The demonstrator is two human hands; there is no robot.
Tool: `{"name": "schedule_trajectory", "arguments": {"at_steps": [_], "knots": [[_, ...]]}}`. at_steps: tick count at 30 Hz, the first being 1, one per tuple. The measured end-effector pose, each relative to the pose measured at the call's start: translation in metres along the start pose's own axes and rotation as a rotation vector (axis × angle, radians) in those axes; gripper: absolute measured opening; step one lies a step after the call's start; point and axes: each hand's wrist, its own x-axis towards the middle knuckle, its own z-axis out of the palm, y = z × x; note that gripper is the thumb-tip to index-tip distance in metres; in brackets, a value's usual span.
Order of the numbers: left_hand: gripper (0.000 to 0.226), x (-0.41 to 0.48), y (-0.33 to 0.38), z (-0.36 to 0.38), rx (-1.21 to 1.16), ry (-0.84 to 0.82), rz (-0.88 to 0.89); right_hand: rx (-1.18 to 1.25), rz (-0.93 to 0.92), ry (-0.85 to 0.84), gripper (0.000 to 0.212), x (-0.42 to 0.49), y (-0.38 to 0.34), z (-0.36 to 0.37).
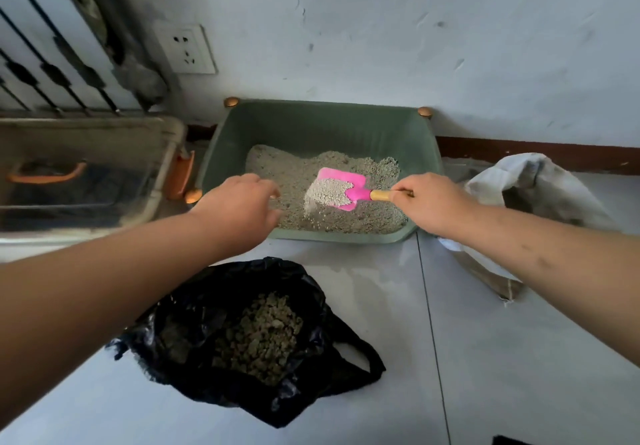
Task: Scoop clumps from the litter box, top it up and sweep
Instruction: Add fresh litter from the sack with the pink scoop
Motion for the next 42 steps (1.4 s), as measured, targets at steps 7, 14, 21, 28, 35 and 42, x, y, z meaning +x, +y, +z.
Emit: {"name": "schedule_trajectory", "arguments": {"at_steps": [7, 14, 21, 28, 35, 42], "knots": [[0.043, 0.0, -0.012, 0.002, -0.034, 0.002, -0.03, 0.281, 0.013, -0.045, 0.028, 0.013, -0.028, 0.018], [0.043, 0.002, -0.013, 0.005, -0.041, -0.017, -0.046, 0.093, 0.091, 0.015, 0.028, 0.014, 0.013, -0.008], [0.042, 0.013, 0.011, 0.011, -0.067, -0.036, -0.001, -0.186, 0.236, 0.071, 0.029, 0.013, 0.04, -0.017], [0.044, 0.017, 0.021, 0.013, -0.053, -0.046, 0.01, -0.482, 0.208, 0.209, 0.019, 0.009, 0.036, -0.021], [0.042, 0.013, 0.027, 0.02, -0.041, -0.057, 0.045, -0.485, 0.21, 0.212, 0.017, -0.001, 0.039, -0.025], [0.043, 0.012, 0.045, 0.023, -0.012, -0.088, 0.103, 0.352, 0.347, 0.189, 0.032, -0.047, 0.056, -0.048]]}}
